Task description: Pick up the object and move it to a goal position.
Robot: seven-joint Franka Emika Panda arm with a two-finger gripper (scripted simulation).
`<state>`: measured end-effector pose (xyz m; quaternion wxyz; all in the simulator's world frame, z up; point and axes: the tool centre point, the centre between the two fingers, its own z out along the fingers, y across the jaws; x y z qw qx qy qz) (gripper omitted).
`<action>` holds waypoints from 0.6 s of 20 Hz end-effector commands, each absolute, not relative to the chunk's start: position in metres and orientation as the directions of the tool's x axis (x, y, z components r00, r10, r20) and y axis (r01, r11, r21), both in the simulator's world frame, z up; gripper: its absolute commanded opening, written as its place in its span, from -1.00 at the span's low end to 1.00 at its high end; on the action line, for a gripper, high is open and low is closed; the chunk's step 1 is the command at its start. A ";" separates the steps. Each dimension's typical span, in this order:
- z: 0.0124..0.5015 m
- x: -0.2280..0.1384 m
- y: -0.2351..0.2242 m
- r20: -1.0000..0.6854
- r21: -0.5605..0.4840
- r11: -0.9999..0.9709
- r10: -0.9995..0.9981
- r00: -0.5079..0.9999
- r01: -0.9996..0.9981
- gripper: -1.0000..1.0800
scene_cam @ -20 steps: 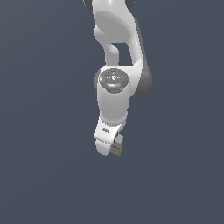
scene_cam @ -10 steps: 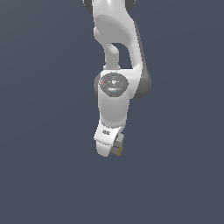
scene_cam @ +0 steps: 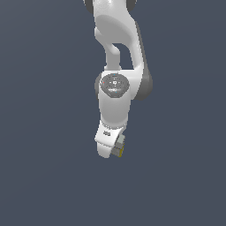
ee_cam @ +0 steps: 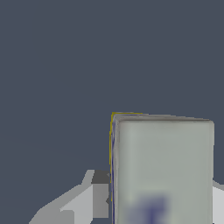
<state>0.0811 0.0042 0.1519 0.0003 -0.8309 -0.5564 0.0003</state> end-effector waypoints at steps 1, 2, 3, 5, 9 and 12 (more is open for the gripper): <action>0.154 0.080 0.003 0.000 0.000 -0.381 0.924 0.381 0.924 -1.00; 0.156 0.080 0.001 0.000 0.000 -0.381 0.924 0.381 0.924 -1.00; 0.158 0.079 -0.001 0.000 0.000 -0.381 0.924 0.381 0.924 -1.00; 0.164 0.076 -0.006 0.000 0.000 -0.381 0.924 0.381 0.924 -1.00; 0.182 0.067 -0.022 0.000 0.000 -0.381 0.924 0.381 0.924 -1.00; 0.202 0.058 -0.040 0.000 0.000 -0.381 0.924 0.381 0.924 -1.00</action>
